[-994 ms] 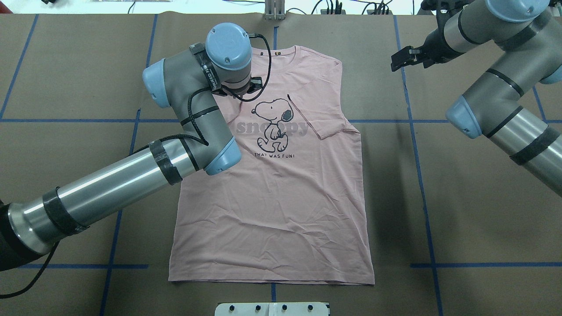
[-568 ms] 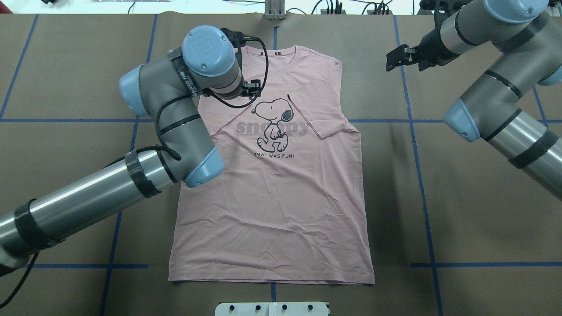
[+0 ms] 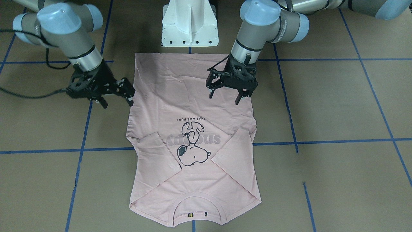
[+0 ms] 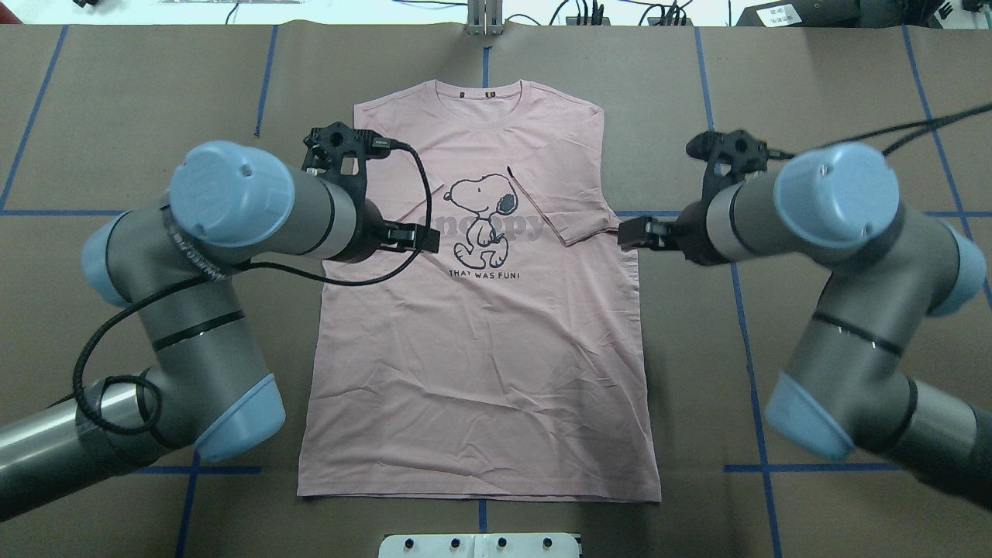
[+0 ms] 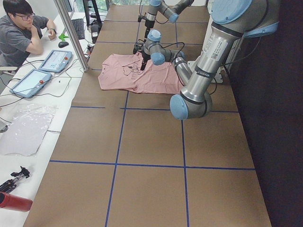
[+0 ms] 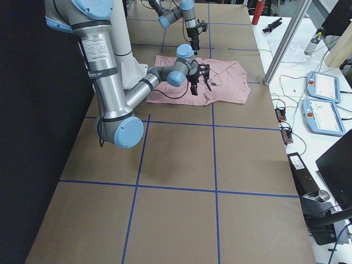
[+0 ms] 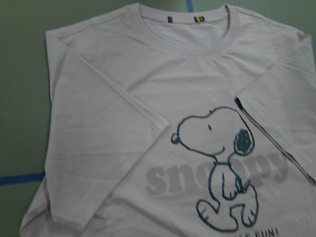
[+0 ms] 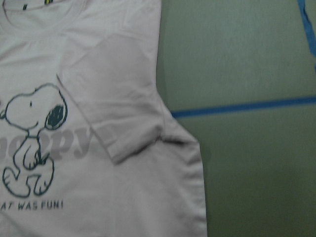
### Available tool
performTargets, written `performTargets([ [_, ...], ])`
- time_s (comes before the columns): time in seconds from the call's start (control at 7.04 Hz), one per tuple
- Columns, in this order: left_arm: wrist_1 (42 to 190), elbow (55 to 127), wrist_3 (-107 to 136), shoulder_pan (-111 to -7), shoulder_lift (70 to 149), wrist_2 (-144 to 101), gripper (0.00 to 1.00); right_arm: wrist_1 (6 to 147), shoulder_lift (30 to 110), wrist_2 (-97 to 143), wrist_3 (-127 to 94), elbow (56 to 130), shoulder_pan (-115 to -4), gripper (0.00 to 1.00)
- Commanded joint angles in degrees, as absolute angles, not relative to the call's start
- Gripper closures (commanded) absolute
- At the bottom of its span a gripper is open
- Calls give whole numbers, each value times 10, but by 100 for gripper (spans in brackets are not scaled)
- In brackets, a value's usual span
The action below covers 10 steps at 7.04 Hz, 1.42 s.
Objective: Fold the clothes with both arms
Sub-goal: 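Move both grippers to the shirt hem nearest the robot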
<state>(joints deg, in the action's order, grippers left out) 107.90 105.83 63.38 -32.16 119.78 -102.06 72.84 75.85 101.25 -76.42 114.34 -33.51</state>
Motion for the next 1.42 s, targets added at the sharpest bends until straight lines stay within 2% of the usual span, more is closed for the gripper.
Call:
performTargets([
  [0.0, 1087, 1138, 704, -264, 1130, -1016, 0, 741, 851, 838, -926, 1247, -150, 0],
  [0.14, 1087, 1187, 753, -223, 1085, -1012, 0, 740, 879, 778, -981, 1264, -83, 1],
  [0.43, 1085, 1206, 838, -134, 1031, -930, 0, 740, 903, 739, -1026, 1276, -29, 5],
  [0.57, 1086, 1207, 877, -106, 997, -914, 7, 740, 903, 730, -1030, 1277, -17, 6],
  [0.71, 1085, 1205, 919, -72, 982, -888, 24, 740, 903, 727, -1036, 1277, -13, 6],
  [0.85, 1079, 1200, 924, -56, 977, -883, 28, 740, 903, 728, -1036, 1281, -13, 5],
  [1.28, 1078, 1202, 920, -52, 943, -883, 28, 740, 903, 727, -1036, 1284, -13, 5],
])
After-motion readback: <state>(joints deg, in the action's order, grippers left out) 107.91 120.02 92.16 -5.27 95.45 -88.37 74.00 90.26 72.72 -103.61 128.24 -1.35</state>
